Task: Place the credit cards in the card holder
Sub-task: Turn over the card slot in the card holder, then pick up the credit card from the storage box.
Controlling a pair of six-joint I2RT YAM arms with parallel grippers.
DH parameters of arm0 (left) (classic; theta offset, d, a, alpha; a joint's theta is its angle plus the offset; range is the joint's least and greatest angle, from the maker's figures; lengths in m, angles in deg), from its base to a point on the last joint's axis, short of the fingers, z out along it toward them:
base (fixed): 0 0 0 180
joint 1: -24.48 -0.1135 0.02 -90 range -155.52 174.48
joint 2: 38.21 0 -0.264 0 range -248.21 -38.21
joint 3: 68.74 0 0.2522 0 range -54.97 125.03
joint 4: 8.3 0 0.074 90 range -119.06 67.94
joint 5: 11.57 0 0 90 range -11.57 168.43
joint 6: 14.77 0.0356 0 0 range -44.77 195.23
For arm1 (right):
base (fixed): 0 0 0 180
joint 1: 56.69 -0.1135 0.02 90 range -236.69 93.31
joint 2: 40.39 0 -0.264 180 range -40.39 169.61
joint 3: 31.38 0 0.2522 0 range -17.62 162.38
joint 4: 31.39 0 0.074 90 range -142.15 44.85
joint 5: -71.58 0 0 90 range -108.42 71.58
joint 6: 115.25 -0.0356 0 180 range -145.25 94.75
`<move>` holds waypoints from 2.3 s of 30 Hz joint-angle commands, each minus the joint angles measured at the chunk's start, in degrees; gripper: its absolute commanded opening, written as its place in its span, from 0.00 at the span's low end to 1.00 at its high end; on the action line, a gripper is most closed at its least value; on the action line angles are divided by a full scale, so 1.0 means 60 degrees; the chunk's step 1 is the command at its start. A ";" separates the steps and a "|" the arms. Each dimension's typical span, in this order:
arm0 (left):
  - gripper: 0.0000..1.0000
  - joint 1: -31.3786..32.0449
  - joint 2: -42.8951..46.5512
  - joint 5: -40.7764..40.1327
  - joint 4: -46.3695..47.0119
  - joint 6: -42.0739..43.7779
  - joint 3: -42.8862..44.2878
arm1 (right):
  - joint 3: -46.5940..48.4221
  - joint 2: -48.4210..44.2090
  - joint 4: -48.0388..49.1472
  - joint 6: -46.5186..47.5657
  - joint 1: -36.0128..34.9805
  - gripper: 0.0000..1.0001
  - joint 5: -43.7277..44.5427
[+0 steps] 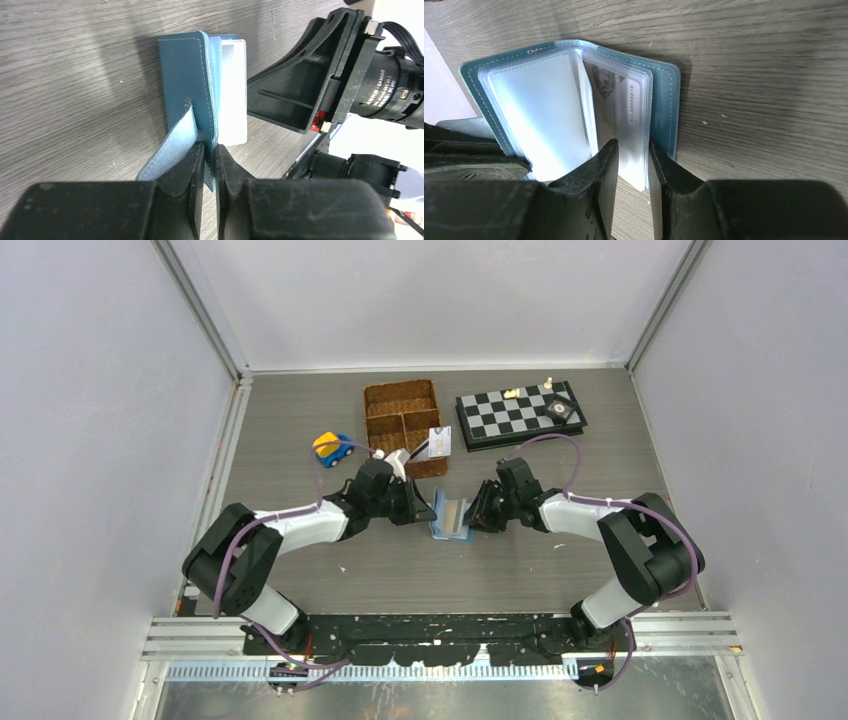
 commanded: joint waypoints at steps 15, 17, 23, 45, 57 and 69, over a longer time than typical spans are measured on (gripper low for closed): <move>0.18 0.0038 0.0689 -0.2642 -0.3775 0.1527 0.0545 | 0.0422 -0.1516 -0.3231 0.1029 -0.0272 0.52 0.2105; 0.23 0.0040 0.0838 -0.2743 -0.3861 0.1643 0.0546 | 0.0577 -0.1817 -0.3591 0.1154 -0.0283 0.54 0.2300; 0.49 0.0020 0.1305 -0.2819 -0.4274 0.2004 0.0750 | 0.1375 -0.2293 -0.4295 0.1664 -0.0185 0.65 0.2389; 0.68 -0.1228 0.1647 -0.0809 -0.4185 0.2248 0.0708 | 0.6601 0.2397 -0.2249 0.1990 0.1361 0.66 -0.1333; 0.68 -0.1283 0.1374 -0.0411 -0.4006 0.2251 0.0690 | 0.8011 0.4057 -0.2537 0.2088 0.1376 0.55 -0.1327; 0.68 -0.1280 0.0996 -0.0274 -0.3954 0.2232 0.0681 | 0.8119 0.4154 -0.2686 0.2073 0.1398 0.21 -0.1103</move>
